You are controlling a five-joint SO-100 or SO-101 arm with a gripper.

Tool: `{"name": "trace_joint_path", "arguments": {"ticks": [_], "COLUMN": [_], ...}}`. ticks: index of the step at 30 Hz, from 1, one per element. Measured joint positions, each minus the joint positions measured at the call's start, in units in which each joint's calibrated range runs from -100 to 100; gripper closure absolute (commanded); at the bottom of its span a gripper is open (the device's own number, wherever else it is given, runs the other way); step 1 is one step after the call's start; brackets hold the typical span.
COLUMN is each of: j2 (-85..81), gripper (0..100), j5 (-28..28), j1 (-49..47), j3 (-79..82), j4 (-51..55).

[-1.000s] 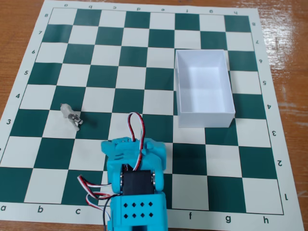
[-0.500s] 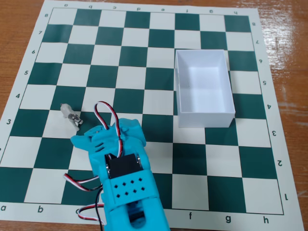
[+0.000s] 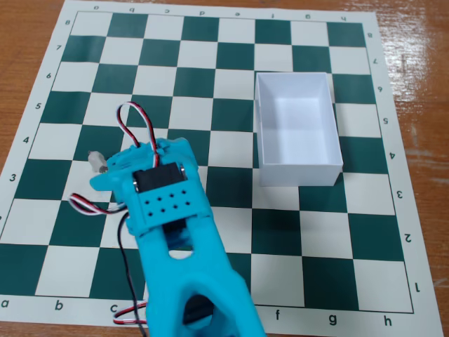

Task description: Grab the toy horse and put it in the box.

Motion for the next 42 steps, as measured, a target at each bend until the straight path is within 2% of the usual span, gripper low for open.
{"name": "trace_joint_path", "arguments": {"ticks": [15, 42], "j2": [27.91, 48.68], "gripper": [59, 59], "j5": [-2.97, -3.07], "j1": [-4.41, -6.35], "j3": [-28.20, -40.53], "j4": [12.17, 8.23]}}
